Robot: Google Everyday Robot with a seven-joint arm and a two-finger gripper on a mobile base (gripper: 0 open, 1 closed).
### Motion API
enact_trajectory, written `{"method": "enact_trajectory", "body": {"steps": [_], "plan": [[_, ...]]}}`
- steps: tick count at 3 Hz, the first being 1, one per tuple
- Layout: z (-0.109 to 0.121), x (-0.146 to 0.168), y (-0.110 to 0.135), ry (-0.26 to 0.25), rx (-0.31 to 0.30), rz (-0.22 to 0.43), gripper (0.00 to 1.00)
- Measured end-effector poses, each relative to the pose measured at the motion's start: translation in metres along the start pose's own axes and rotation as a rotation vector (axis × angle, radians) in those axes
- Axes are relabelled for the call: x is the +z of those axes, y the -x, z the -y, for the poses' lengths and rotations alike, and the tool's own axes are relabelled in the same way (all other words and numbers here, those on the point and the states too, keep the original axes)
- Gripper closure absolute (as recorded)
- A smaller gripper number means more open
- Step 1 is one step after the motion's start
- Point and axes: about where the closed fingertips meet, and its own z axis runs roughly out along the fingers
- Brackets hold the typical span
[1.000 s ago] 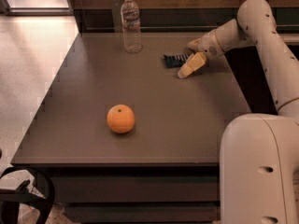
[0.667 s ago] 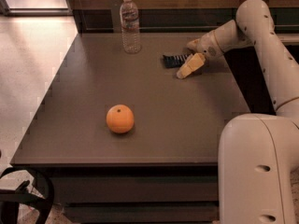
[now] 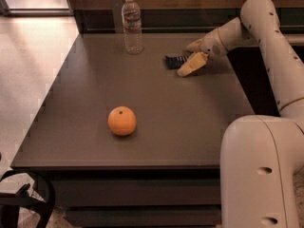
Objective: Move rxbar blueberry near orange
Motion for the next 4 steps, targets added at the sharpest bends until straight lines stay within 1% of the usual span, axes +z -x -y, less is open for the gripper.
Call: {"method": "enact_trajectory", "body": {"steps": [1, 2, 3, 4], "plan": [[0.0, -0.004, 0.004, 0.0, 0.0, 0.0, 0.82], [0.0, -0.008, 0.01, 0.0, 0.0, 0.0, 1.0], [0.0, -0.008, 0.01, 0.0, 0.0, 0.0, 1.0], [-0.005, -0.026, 0.017, -0.011, -0.019, -0.012, 1.0]]}}
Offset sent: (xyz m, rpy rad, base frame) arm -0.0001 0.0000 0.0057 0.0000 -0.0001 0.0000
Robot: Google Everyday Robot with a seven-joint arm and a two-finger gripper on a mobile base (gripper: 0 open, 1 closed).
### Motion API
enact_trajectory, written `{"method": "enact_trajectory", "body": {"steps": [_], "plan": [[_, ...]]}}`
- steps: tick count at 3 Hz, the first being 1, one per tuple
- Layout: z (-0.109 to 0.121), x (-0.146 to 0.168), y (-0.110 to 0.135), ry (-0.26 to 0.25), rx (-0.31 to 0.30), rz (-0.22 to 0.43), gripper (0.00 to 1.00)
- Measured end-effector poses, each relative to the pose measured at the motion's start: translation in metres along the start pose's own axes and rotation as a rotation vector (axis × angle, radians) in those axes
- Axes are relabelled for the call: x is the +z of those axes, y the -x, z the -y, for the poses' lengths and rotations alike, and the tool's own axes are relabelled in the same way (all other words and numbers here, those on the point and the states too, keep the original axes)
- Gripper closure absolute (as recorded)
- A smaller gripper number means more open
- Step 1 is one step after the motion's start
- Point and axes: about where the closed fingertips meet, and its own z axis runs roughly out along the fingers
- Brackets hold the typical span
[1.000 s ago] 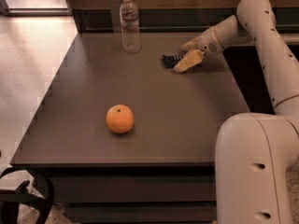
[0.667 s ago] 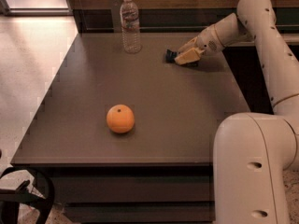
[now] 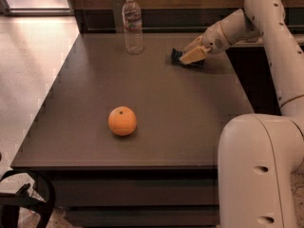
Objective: Move rxbar blueberry near orange
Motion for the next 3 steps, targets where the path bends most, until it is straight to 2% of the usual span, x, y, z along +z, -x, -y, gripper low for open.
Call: {"method": "enact_trajectory", "body": {"steps": [1, 2, 3], "plan": [[-0.005, -0.03, 0.004, -0.038, -0.006, -0.023, 1.0], [-0.03, -0.089, 0.016, -0.103, -0.022, -0.038, 1.0], [-0.061, -0.112, 0.02, -0.116, -0.029, -0.048, 1.0]]}}
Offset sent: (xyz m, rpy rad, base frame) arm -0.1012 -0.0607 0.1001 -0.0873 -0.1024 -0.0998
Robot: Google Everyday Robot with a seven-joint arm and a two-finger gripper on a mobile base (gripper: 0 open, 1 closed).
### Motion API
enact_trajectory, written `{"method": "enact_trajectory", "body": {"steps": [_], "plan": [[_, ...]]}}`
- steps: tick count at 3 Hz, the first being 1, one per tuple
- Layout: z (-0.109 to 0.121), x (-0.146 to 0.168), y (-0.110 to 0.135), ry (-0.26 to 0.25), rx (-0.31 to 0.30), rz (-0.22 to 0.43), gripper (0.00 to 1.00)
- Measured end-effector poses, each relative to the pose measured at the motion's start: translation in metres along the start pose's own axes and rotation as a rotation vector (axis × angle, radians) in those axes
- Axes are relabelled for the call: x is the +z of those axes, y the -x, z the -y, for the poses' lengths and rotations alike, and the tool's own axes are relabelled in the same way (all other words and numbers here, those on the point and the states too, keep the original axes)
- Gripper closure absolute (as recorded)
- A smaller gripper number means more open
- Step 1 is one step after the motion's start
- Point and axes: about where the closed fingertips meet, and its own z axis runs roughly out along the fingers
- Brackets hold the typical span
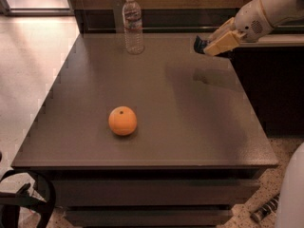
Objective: Move rxbar blueberry near orange
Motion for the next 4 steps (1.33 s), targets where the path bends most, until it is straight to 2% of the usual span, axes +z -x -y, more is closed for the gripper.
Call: {"method": "enact_trajectory", "body": {"steps": [1, 2, 3, 4], "plan": [[-0.042, -0.024, 0.012, -0.005, -0.031, 0.01, 1.0], [-0.1, -0.012, 0.02, 0.084, -0.091, -0.013, 1.0], [-0.146, 0.009, 0.027, 0.178, -0.162, -0.031, 1.0], [-0.194, 0.044, 0.031, 0.311, -0.261, -0.076, 1.0]]}}
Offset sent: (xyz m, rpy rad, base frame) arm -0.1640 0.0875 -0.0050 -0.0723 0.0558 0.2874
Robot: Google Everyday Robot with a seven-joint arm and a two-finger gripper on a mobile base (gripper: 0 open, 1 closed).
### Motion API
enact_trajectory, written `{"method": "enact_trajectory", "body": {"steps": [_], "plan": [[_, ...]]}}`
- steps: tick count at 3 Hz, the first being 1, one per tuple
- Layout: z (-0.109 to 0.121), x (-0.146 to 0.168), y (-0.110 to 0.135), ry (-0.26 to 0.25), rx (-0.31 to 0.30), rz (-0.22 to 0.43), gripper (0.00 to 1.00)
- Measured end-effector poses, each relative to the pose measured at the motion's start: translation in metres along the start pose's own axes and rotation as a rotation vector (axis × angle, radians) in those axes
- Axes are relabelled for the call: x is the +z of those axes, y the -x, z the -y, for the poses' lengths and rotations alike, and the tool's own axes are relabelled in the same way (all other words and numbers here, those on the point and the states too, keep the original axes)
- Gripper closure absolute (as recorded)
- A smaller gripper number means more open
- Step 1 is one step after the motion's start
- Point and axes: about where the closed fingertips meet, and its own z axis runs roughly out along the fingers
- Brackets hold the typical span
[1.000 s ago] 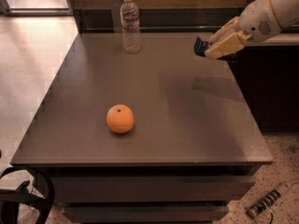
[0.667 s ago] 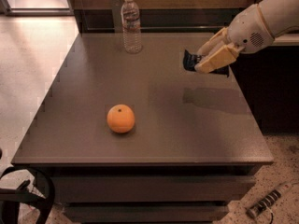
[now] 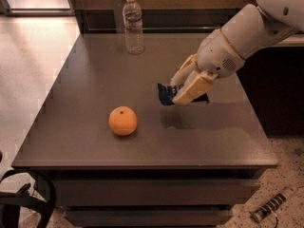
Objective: Move rxbar blueberry near orange
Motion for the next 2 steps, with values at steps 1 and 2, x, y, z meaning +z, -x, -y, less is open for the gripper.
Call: {"method": "enact_trajectory", "body": {"steps": [1, 2], "plan": [[-0.015, 0.0221, 0.005, 0.085, -0.05, -0.024, 1.0], [-0.0148, 0.024, 0.0065, 0.086, -0.052, -0.023, 0.66]]}}
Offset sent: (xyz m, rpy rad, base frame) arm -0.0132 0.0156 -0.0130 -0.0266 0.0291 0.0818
